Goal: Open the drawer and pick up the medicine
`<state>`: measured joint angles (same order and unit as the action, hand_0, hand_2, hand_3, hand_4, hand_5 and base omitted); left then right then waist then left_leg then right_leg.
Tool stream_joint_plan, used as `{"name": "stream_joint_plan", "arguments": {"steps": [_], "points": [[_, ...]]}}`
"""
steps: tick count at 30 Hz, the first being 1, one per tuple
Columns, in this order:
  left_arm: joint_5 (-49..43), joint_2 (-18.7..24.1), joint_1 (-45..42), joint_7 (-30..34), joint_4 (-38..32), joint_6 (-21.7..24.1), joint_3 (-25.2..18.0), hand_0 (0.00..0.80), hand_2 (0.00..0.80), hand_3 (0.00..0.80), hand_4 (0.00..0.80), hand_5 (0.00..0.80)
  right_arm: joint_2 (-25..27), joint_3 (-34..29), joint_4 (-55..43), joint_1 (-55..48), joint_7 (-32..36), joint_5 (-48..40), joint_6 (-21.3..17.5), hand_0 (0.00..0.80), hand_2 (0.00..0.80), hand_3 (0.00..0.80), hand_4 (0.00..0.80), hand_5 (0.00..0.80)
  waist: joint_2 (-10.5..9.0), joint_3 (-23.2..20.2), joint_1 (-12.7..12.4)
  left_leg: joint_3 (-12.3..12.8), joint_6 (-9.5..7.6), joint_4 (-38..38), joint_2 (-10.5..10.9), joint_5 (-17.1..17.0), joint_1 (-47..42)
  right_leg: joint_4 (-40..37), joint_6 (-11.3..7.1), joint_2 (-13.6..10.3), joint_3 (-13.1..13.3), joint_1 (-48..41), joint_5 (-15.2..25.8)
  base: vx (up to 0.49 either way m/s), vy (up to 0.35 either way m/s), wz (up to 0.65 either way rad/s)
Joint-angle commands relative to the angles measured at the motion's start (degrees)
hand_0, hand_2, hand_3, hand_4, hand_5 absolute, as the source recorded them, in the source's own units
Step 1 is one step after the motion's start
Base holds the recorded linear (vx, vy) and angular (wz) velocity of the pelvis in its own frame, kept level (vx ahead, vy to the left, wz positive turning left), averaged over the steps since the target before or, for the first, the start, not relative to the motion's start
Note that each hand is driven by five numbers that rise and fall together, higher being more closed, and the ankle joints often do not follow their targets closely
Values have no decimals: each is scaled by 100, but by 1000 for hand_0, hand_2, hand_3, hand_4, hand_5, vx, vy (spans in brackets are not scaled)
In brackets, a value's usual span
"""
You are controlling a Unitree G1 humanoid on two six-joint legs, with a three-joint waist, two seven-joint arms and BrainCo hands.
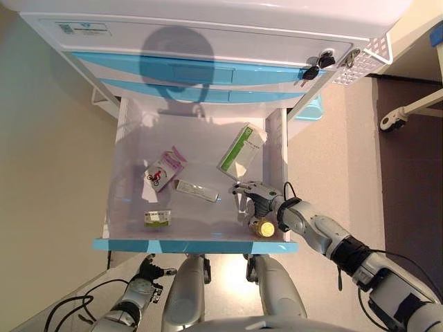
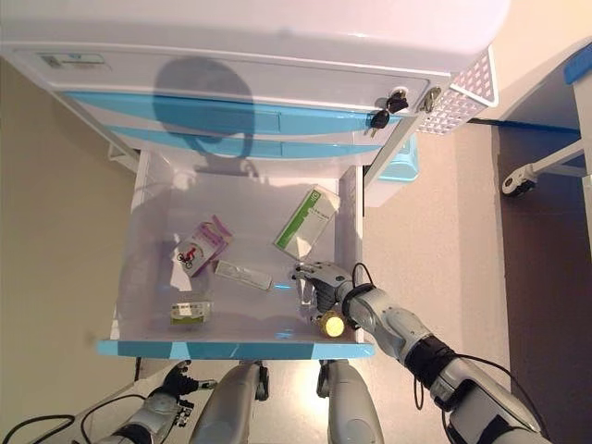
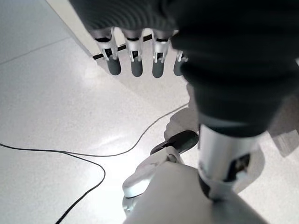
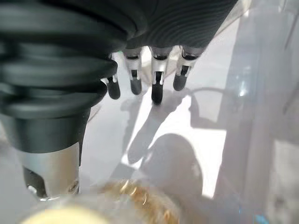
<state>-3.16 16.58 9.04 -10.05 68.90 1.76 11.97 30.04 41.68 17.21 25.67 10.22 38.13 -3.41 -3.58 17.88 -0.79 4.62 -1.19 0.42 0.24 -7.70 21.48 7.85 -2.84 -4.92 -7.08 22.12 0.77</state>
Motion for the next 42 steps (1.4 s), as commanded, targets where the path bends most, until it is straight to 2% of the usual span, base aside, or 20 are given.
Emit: {"name": "stream_joint_plan", "arguments": {"steps": [1, 9, 11, 13, 15, 21, 24, 27, 28, 30, 32, 34, 35, 37, 42], "points": [[-88, 59, -82, 79, 224, -23, -253, 0, 0, 0, 0, 0, 71, 98, -508, -238, 257, -391, -161, 0, 0, 0, 0, 0, -245, -172, 23, 33, -8, -108, 251, 197, 60, -235, -274, -172, 271, 340, 784, 0, 0, 0], [-72, 45, -114, 67, 163, -6, -240, 0, 0, 0, 0, 0, 145, -71, -670, -117, -109, -623, -265, 0, 0, 0, 0, 0, -244, -162, -2, 29, -22, -114, 250, 190, 64, -234, -273, -172, 282, 354, 795, 0, 0, 0], [-69, 22, -112, -54, 160, 2, -239, 0, 0, 0, 0, 0, 118, -480, -970, -292, -675, -1063, -386, 0, 0, 0, 0, 0, -239, -148, 23, 37, -29, -123, 256, 184, 59, -224, -281, -174, 295, 353, 799, 0, 0, 0], [-86, 17, -112, -91, 146, 20, -229, 0, 0, 0, 0, 0, 138, -502, -927, -317, -778, -1060, -438, 0, 0, 0, 0, 0, -237, -157, 22, 40, -31, -123, 257, 185, 65, -219, -281, -175, 292, 359, 797, 0, 0, 0], [-82, 1, -126, -229, 119, 85, -200, 0, 0, 0, 0, 0, 90, -762, -963, -532, -1204, -1526, -611, 0, 0, 0, 0, 0, -226, -160, 43, 58, -33, -132, 262, 192, 74, -206, -287, -180, 293, 371, 796, 0, 0, 0], [-65, -11, -129, -424, 144, 136, -171, 0, 0, 0, 0, 0, -269, -1039, -619, -748, -1714, -2542, -723, 0, 0, 0, 0, 0, -212, -185, 43, 75, -44, -143, 275, 195, 72, -218, -295, -180, 311, 364, 814, 0, 0, 0], [-21, -22, -126, -483, 146, 172, -184, 0, 0, 0, 0, 0, -241, -1082, -729, -703, -1866, -2579, -813, 0, 0, 0, 0, 0, -211, -201, 47, 81, -45, -152, 275, 203, 68, -210, -298, -187, 306, 371, 822, 0, 0, 0], [-54, -19, -129, -474, 133, 175, -188, 0, 0, 0, 0, 0, -75, -1043, -879, -623, -1859, -2355, -815, 0, 0, 0, 0, 0, -203, -209, 41, 83, -42, -155, 276, 209, 61, -205, -294, -182, 300, 368, 816, 0, 0, 0], [-68, -10, -150, -457, 112, 208, -203, 0, 0, 0, 0, 0, 198, -934, -1066, -501, -1735, -2167, -844, 0, 0, 0, 0, 0, -209, -203, 30, 77, -40, -159, 275, 238, 34, -193, -296, -179, 307, 342, 792, 0, 0, 0], [-86, -1, -155, -427, 104, 205, -215, 0, 0, 0, 0, 0, 324, -908, -1171, -477, -1639, -2111, -834, 0, 0, 0, 0, 0, -218, -225, 31, 75, -41, -159, 278, 217, 62, -208, -294, -183, 301, 358, 813, 0, 0, 0], [-129, 21, -179, -313, 113, 207, -227, 0, 0, 0, 0, 0, 755, -671, -1445, -334, -1160, -1952, -861, 0, 0, 0, 0, 0, -236, -239, 15, 64, -32, -154, 274, 222, 65, -202, -289, -184, 285, 361, 796, 0, 0, 0], [-139, 39, -192, -218, 124, 212, -245, 0, 0, 0, 0, 0, 1098, -440, -1522, -196, -896, -1685, -894, 0, 0, 0, 0, 0, -251, -230, 3, 56, -22, -162, 273, 250, 40, -185, -289, -180, 284, 339, 764, 0, 0, 0], [-140, 38, -187, -218, 125, 212, -249, 0, 0, 0, 0, 0, 1100, -439, -1523, -189, -895, -1686, -894, 0, 0, 0, 0, 0, -252, -242, 9, 57, -24, -157, 277, 224, 66, -201, -288, -183, 285, 360, 792, 0, 0, 0], [-174, 83, -186, -116, 146, 212, -263, 0, 0, 0, 0, 0, 1512, -117, -1700, -53, -511, -1511, -1002, 0, 0, 0, 0, 0, -284, -235, 6, 50, -14, -157, 271, 228, 67, -200, -286, -179, 280, 357, 784, 0, 0, 0], [-195, 126, -167, 24, 167, 223, -250, 0, 0, 0, 0, 0, 1949, 520, -1839, 258, -2, -1361, -1207, 0, 0, 0, 0, 0, -313, -219, -5, 50, 9, -157, 251, 232, 70, -199, -290, -172, 280, 359, 769, 0, 0, 0]]}}
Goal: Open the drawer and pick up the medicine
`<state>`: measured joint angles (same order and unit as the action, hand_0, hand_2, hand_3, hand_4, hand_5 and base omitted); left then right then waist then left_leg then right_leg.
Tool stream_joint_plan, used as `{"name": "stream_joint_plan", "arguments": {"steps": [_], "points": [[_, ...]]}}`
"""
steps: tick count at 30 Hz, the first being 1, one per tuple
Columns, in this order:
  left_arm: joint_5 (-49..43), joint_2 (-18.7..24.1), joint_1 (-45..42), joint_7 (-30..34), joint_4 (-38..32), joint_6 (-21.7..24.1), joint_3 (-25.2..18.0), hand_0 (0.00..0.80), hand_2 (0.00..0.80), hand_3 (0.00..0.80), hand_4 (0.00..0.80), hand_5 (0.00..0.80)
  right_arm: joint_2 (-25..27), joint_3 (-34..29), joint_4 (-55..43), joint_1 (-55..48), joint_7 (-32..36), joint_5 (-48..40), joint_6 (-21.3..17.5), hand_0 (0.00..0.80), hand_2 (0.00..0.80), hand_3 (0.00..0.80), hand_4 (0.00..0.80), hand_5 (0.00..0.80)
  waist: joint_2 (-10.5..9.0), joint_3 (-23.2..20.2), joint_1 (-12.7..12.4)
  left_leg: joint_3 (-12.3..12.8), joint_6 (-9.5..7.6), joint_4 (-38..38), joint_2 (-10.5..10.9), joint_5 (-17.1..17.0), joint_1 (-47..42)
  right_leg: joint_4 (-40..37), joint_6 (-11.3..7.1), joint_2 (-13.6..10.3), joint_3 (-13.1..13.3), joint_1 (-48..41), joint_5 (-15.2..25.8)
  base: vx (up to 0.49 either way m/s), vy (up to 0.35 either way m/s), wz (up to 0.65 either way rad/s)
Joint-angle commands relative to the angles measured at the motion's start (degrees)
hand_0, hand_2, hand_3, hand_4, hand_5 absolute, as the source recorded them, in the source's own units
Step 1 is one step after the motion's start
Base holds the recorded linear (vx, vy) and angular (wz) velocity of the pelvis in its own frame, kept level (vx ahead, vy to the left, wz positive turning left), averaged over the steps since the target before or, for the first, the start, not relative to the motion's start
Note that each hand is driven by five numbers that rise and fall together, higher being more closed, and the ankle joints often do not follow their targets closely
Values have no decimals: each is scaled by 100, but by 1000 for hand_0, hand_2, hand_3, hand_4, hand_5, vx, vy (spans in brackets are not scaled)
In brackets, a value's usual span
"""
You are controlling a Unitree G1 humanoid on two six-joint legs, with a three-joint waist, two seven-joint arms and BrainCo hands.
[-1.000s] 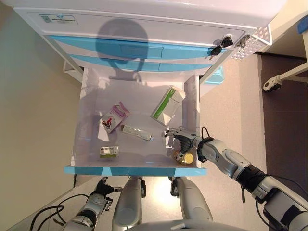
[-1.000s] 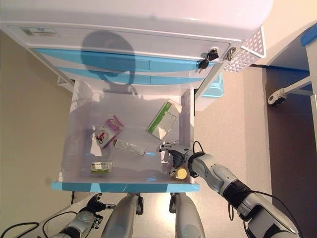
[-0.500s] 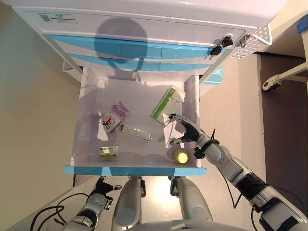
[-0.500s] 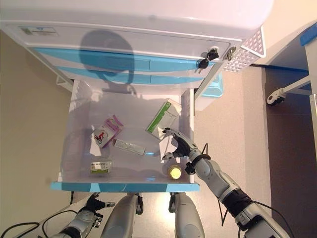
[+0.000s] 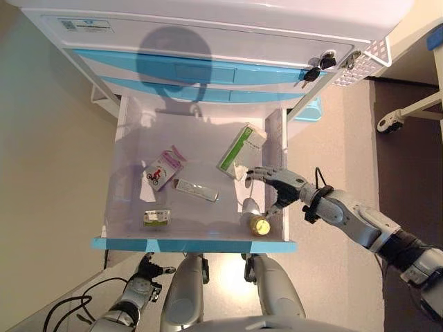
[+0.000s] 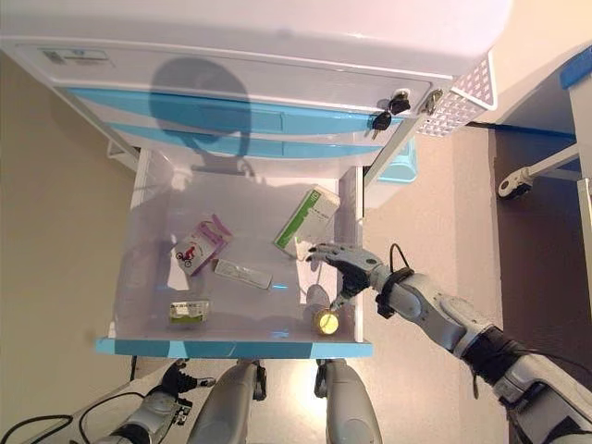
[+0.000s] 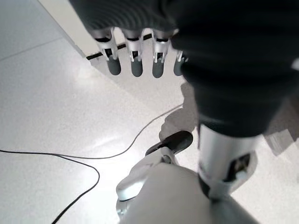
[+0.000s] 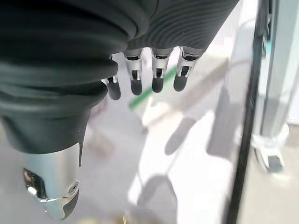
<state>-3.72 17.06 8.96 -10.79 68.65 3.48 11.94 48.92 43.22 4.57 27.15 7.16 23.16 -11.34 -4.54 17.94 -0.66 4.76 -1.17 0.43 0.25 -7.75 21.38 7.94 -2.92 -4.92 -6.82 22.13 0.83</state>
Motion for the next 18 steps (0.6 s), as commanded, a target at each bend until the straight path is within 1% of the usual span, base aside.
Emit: {"name": "stream_joint_plan", "arguments": {"steps": [1, 2, 4, 9, 18], "points": [[-139, 74, -159, 99, 193, 51, -256, 0, 0, 0, 0, 0, 63, 378, -572, 125, 307, 132, -413, 0, 0, 0, 0, 0, -214, -224, -9, 36, 8, -158, 249, 238, 79, -206, -281, -171, 253, 357, 763, 0, 0, 0], [-135, 92, -148, 118, 188, 53, -254, 0, 0, 0, 0, 0, 148, 611, -572, 258, 458, 112, -468, 0, 0, 0, 0, 0, -220, -211, -20, 28, 12, -162, 248, 241, 82, -207, -282, -171, 253, 351, 759, 0, 0, 0], [-119, 96, -140, 143, 186, 58, -240, 0, 0, 0, 0, 0, 211, 838, -604, 414, 590, 116, -528, 0, 0, 0, 0, 0, -230, -208, -39, 22, 16, -158, 249, 245, 74, -205, -280, -167, 245, 341, 754, 0, 0, 0], [-100, 109, -110, 183, 188, 59, -227, 0, 0, 0, 0, 0, 240, 1241, -578, 699, 858, 19, -578, 0, 0, 0, 0, 0, -235, -197, -56, 5, 18, -162, 244, 251, 63, -192, -278, -163, 247, 338, 748, 0, 0, 0], [-79, 118, -99, 230, 190, 76, -192, 0, 0, 0, 0, 0, 195, 1651, -408, 956, 1089, 29, -637, 0, 0, 0, 0, 0, -220, -206, -77, -12, 21, -157, 249, 246, 76, -197, -271, -153, 241, 355, 740, 0, 0, 0]]}}
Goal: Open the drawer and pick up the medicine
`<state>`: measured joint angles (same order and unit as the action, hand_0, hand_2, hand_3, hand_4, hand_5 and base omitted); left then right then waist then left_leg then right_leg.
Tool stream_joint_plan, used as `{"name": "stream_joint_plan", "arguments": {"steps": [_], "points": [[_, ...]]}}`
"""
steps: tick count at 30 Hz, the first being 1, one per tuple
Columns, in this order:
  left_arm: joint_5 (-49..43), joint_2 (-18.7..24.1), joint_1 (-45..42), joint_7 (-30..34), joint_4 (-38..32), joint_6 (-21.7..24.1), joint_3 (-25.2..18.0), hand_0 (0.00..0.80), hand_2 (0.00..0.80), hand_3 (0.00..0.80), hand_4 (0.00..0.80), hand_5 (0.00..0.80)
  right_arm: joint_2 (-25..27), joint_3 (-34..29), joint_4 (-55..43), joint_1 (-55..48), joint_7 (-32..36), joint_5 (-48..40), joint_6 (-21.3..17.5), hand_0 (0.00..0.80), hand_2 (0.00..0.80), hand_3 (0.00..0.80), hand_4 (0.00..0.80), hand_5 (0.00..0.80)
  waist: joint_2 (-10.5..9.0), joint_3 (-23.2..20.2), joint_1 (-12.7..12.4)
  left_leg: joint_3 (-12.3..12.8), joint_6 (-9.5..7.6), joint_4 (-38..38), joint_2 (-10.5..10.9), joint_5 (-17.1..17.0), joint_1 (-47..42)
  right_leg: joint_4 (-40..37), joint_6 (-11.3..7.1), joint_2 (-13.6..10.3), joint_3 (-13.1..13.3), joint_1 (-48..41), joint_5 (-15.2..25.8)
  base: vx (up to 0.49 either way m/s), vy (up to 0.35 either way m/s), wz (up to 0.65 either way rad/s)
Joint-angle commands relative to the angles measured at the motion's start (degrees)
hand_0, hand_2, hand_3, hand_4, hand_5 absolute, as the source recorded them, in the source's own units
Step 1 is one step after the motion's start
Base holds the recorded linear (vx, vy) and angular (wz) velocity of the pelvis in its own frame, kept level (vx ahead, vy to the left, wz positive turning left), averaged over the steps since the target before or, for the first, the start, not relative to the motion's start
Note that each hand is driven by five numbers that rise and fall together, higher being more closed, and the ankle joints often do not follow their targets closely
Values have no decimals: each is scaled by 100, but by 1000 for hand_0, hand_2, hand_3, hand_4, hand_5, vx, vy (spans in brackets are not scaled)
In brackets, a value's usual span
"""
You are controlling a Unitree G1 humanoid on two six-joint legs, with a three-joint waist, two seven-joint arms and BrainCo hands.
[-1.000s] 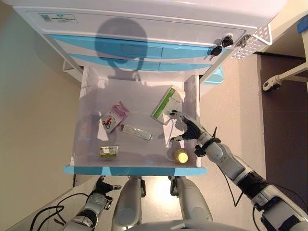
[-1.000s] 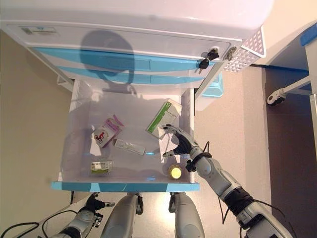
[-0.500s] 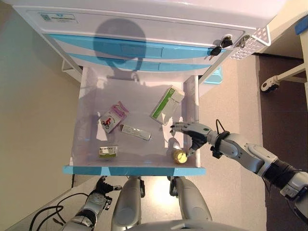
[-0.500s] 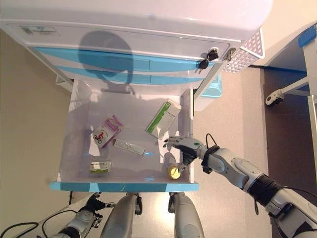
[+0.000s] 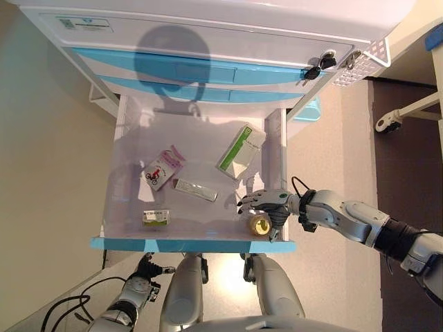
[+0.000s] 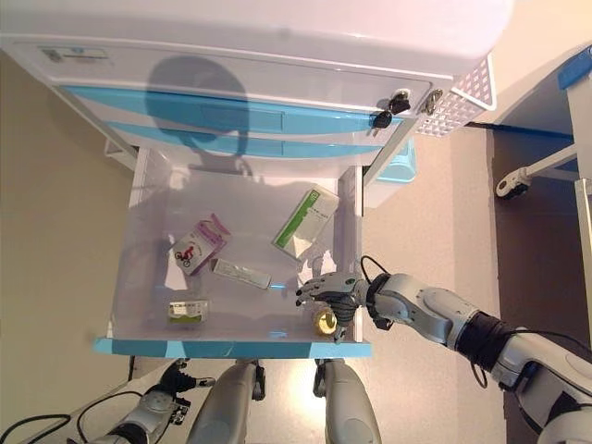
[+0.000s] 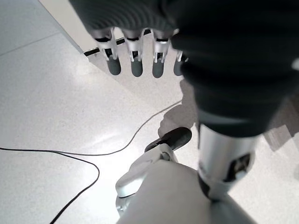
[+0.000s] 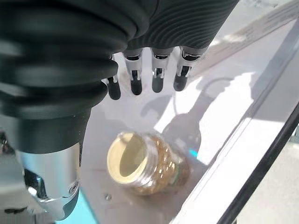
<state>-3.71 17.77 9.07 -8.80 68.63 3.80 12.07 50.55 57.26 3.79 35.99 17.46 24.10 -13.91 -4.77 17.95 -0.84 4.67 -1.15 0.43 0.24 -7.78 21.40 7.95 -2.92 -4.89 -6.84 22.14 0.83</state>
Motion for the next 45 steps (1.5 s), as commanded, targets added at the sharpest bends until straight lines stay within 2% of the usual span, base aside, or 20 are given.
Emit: {"name": "stream_joint_plan", "arguments": {"steps": [1, 7, 8, 13, 20, 26, 38, 45], "points": [[-82, 48, -105, 36, 193, 43, -199, 0, 0, 0, 0, 0, 23, 309, -316, 101, 79, -47, -389, 0, 0, 0, 0, 0, -198, -205, -64, -4, 19, -157, 250, 249, 71, -200, -271, -152, 248, 356, 741, 0, 0, 0], [-46, 51, -78, 42, 212, 40, -199, 0, 0, 0, 0, 0, -60, 476, -112, 89, 77, 362, -427, 0, 0, 0, 0, 0, -185, -192, -63, -6, 14, -151, 253, 243, 92, -194, -276, -162, 236, 377, 745, 0, 0, 0], [-33, 38, -58, 29, 225, 38, -201, 0, 0, 0, 0, 0, -106, 494, 50, 39, -11, 700, -424, 0, 0, 0, 0, 0, -175, -184, -57, -8, 13, -142, 259, 241, 90, -194, -281, -163, 243, 377, 748, 0, 0, 0], [-21, 27, -33, -18, 240, 5, -201, 0, 0, 0, 0, 0, -360, 408, 384, -191, -239, 1384, -368, 0, 0, 0, 0, 0, -163, -160, -31, -16, 11, -150, 258, 236, 110, -197, -279, -162, 256, 392, 747, 0, 0, 0], [-21, 25, -37, -64, 240, -36, -167, 0, 0, 0, 0, 0, -616, 234, 686, -325, -557, 1830, -260, 0, 0, 0, 0, 0, -146, -135, -36, -41, 2, -162, 265, 226, 136, -181, -278, -159, 263, 407, 747, 0, 0, 0], [-25, 33, -70, -44, 213, -29, -155, 0, 0, 0, 0, 0, -418, 228, 282, -57, -518, 1538, -354, 0, 0, 0, 0, 0, -149, -147, -47, -31, 1, -173, 266, 234, 145, -180, -282, -162, 265, 409, 751, 0, 0, 0], [-37, 50, -108, 58, 161, 42, -62, 0, 0, 0, 0, 0, 41, 1028, -590, 1429, 36, 416, -592, 0, 0, 0, 0, 0, -172, -194, -135, -32, 12, -185, 271, 257, 109, -166, -273, -167, 216, 375, 725, 2, -1, 0], [-6, 93, -112, 62, 214, 53, -118, 0, 0, 0, 0, 0, 148, 1159, -866, 1885, 187, 82, -578, 0, 0, 0, 0, 0, -185, -199, -160, -43, 12, -190, 264, 255, 99, -146, -266, -164, 205, 373, 710, 0, 0, 0]]}}
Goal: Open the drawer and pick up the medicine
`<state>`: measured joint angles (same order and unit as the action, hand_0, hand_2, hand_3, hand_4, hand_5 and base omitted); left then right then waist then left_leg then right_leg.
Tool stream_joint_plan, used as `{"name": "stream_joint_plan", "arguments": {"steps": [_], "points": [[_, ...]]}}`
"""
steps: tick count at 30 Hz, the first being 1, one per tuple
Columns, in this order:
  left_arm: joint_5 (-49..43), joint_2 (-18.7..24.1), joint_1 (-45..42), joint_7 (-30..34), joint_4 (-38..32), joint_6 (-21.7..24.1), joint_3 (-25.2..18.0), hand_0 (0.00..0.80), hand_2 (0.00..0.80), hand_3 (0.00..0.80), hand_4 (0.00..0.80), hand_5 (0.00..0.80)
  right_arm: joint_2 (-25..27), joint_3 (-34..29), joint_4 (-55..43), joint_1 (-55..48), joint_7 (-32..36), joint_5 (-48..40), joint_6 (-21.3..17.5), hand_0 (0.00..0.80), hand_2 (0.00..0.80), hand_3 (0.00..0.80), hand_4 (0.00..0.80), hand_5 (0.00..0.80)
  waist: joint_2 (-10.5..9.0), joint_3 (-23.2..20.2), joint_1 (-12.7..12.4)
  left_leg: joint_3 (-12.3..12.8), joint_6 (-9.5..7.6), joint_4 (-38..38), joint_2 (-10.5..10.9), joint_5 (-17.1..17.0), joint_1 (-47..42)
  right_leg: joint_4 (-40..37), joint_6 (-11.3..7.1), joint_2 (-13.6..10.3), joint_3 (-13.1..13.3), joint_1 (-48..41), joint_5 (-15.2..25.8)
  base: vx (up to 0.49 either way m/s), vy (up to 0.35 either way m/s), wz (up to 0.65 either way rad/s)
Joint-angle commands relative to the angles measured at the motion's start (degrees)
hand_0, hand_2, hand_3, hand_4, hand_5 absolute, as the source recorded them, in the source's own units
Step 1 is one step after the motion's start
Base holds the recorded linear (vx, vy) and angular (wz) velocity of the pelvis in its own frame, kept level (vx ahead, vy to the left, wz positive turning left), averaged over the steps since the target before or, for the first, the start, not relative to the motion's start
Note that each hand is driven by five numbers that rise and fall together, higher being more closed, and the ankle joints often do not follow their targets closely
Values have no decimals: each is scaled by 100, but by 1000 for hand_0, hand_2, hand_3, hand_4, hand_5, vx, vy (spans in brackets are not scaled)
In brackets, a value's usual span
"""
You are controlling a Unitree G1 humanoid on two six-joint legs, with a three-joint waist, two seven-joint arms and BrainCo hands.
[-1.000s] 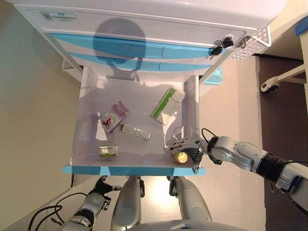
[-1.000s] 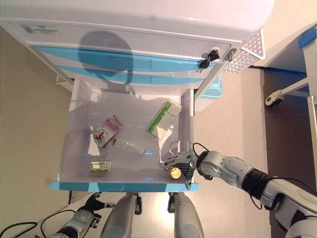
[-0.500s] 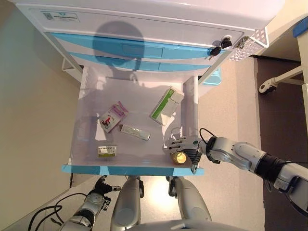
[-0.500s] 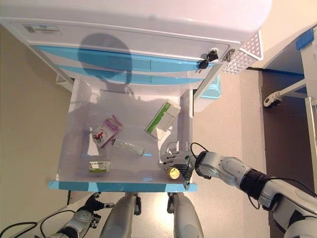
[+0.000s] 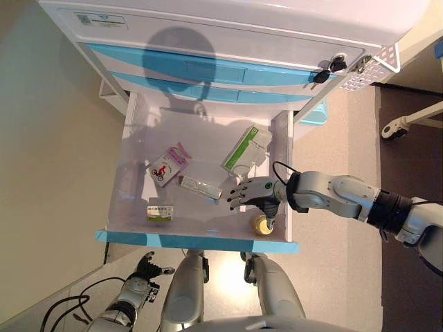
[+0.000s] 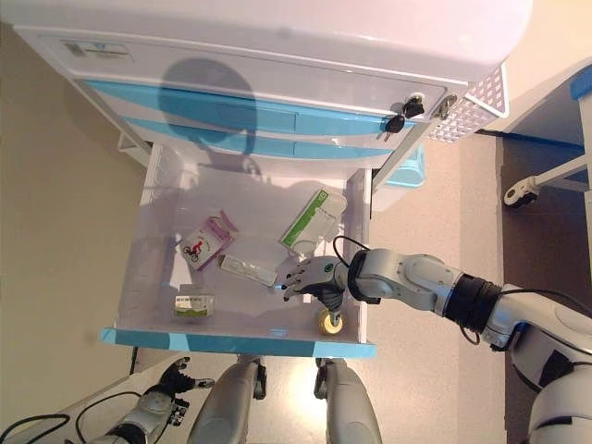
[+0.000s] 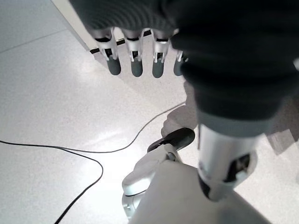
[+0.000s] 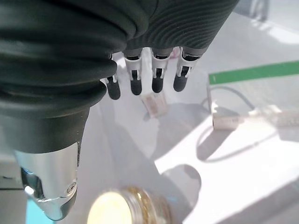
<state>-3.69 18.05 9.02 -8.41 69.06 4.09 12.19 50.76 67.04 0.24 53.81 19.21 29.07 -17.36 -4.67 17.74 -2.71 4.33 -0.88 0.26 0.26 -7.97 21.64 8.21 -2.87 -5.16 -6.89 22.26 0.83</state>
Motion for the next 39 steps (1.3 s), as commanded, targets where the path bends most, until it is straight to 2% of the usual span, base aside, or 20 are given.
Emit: {"name": "stream_joint_plan", "arguments": {"steps": [1, 13, 26, 39], "points": [[-9, 70, -109, 21, 177, 27, -148, 0, 0, 0, 0, 0, 148, 171, -542, 120, 36, -485, -226, 0, 0, 0, 0, 0, -193, -176, 28, -9, -18, -181, 261, 277, 79, -167, -270, -136, 210, 361, 707, 0, 0, 0], [-12, 68, -102, 54, 143, 46, -146, 0, 0, 0, 0, 0, 132, 351, -443, 278, 260, -625, -205, 0, 0, 0, 0, 0, -187, -184, 2, -26, -24, -198, 267, 280, 113, -144, -257, -135, 215, 392, 698, 0, 0, 0], [-17, 40, -86, 59, 125, 32, -47, 0, 0, 0, 0, 0, -267, 379, 757, -331, 81, 206, -177, 0, 0, 0, 0, 0, -113, -117, -9, -44, -29, -179, 278, 264, 124, -121, -264, -150, 226, 413, 682, 0, 0, 0], [56, 7, -123, 80, 77, 27, 42, 0, 0, 0, 0, 0, -471, 236, 1297, -588, -78, 515, -109, 0, 0, 0, 0, 0, -17, -69, -30, -58, -30, -166, 293, 252, 131, -134, -263, -152, 222, 422, 686, 0, 0, 0]]}}
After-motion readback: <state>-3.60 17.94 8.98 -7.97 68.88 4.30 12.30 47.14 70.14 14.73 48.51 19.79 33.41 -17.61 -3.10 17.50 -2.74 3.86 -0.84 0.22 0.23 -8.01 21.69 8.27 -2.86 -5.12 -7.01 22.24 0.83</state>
